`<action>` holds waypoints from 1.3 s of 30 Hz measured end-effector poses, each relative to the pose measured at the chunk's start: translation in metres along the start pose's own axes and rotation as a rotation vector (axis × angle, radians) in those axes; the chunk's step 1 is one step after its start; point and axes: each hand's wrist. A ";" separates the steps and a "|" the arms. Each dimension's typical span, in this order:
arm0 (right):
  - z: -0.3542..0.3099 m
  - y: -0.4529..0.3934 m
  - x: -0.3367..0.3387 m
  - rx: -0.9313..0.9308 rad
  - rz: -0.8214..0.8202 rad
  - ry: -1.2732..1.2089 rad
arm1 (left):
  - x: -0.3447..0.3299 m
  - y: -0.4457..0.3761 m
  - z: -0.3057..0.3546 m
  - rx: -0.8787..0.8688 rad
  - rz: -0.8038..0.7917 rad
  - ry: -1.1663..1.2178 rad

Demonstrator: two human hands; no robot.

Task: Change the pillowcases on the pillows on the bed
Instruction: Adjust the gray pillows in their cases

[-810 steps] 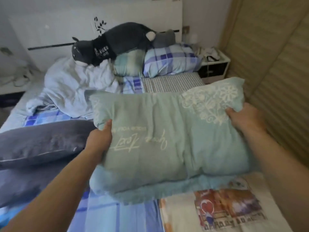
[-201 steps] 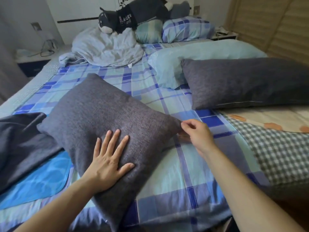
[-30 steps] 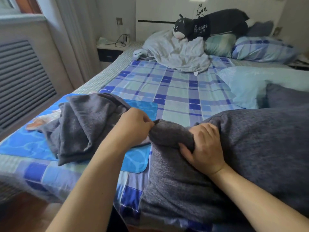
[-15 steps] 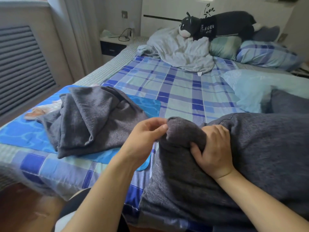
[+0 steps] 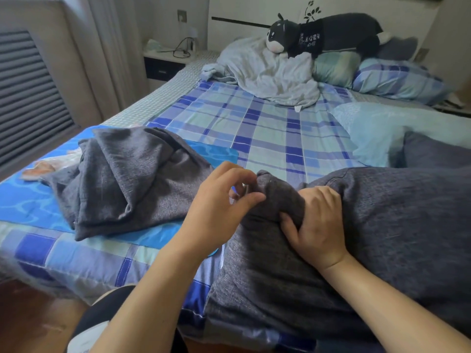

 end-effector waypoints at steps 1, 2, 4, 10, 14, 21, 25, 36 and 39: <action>0.000 0.000 0.000 0.005 0.003 0.003 | 0.001 -0.002 0.005 0.042 -0.018 -0.018; -0.001 0.000 0.000 0.011 0.003 0.005 | 0.001 -0.004 0.009 0.111 -0.039 -0.027; -0.002 0.001 -0.001 0.019 0.004 0.004 | 0.004 -0.011 0.017 0.229 -0.092 -0.031; -0.001 -0.001 -0.002 0.006 -0.019 0.006 | 0.060 -0.043 0.029 0.330 0.333 0.672; -0.004 -0.003 -0.003 0.022 -0.011 0.013 | 0.045 -0.033 0.018 0.264 0.244 0.377; -0.005 -0.002 -0.002 0.014 -0.008 0.012 | 0.015 -0.015 0.006 0.249 -0.003 0.059; -0.004 -0.002 -0.003 0.010 -0.013 0.014 | 0.005 -0.007 0.014 0.216 -0.015 0.016; -0.005 -0.002 -0.005 0.006 -0.016 0.035 | 0.004 -0.005 0.017 0.245 -0.089 -0.088; -0.005 -0.002 -0.005 -0.005 -0.015 0.037 | 0.000 -0.002 0.016 0.276 -0.070 -0.030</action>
Point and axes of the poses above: each hand's wrist, its own y-axis away from the middle knuckle, its own x-axis out of the back of the hand, z = x × y, and after that the axes turned 8 degrees about z, right-handed
